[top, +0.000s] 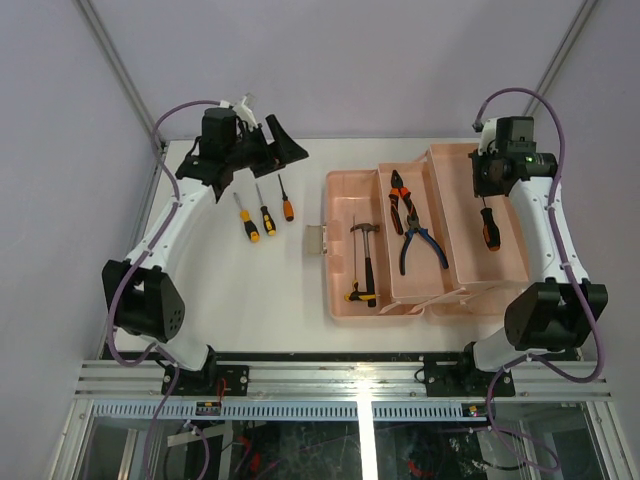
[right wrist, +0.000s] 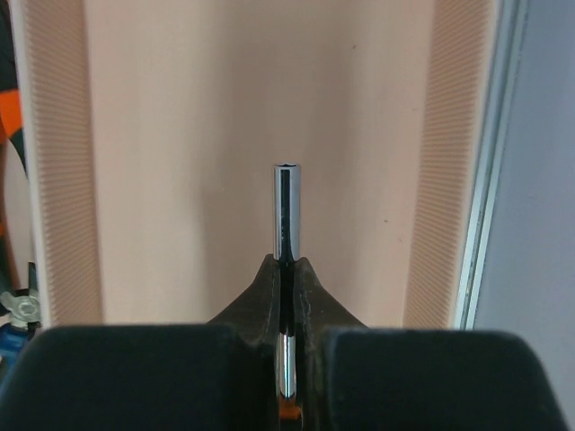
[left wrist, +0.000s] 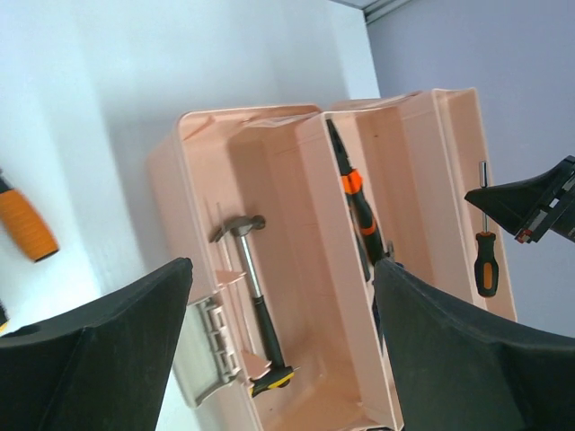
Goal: Pack the tool kit
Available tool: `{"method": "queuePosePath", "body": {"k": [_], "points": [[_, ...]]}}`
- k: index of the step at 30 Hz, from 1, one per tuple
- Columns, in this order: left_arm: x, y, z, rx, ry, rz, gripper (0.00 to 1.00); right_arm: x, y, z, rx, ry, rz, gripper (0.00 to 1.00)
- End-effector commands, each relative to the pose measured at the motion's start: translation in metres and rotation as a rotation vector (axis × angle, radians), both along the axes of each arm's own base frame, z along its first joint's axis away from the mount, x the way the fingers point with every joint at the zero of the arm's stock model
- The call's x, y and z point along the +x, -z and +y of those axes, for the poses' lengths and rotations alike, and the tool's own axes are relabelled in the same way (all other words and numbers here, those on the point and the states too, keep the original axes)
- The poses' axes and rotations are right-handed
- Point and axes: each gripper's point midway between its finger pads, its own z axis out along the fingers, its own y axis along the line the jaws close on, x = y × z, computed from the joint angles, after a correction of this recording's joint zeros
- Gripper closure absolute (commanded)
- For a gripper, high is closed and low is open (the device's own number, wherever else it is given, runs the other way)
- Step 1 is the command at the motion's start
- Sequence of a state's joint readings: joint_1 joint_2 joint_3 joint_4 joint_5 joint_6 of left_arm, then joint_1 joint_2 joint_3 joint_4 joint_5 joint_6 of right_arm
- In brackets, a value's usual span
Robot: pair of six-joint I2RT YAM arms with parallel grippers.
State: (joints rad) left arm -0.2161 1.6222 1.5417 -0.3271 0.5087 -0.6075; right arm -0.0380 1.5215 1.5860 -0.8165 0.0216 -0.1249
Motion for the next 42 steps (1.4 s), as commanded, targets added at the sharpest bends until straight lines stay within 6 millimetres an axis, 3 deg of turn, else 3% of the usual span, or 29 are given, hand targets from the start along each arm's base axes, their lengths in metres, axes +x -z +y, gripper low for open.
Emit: {"method": "queuePosePath", "body": {"k": [1,8,13,19,23,29,31,35,38,42], "points": [[-0.010,0.008,0.022,0.048,-0.022,0.001,0.20,0.014,0.006,0.000,-0.031,-0.077,-0.030,1.00],[-0.015,0.008,0.036,0.048,-0.040,0.006,0.20,0.017,0.019,-0.014,-0.060,-0.046,-0.006,0.99],[-0.015,0.017,0.043,0.057,-0.065,0.031,0.20,0.017,0.014,-0.020,-0.062,-0.012,-0.019,0.75],[-0.015,0.051,0.058,0.052,-0.159,0.127,0.20,0.017,0.002,-0.015,-0.030,-0.006,-0.058,0.52],[-0.020,0.084,0.079,0.075,-0.276,0.225,0.20,0.018,-0.037,-0.008,0.013,0.001,-0.173,0.44],[-0.026,0.142,0.115,0.226,-0.415,0.391,0.20,0.007,-0.138,0.002,0.068,0.006,-0.461,0.25],[-0.026,0.160,0.129,0.286,-0.467,0.453,0.20,0.001,-0.158,0.003,0.072,0.010,-0.509,0.22],[-0.032,0.195,0.150,0.406,-0.540,0.606,0.20,-0.011,-0.174,0.006,0.087,0.007,-0.532,0.18],[-0.028,0.209,0.167,0.495,-0.596,0.636,0.20,-0.020,-0.176,0.008,0.098,0.009,-0.535,0.17],[-0.024,0.230,0.174,0.552,-0.613,0.688,0.20,-0.030,-0.178,0.007,0.091,0.015,-0.541,0.17]]}}
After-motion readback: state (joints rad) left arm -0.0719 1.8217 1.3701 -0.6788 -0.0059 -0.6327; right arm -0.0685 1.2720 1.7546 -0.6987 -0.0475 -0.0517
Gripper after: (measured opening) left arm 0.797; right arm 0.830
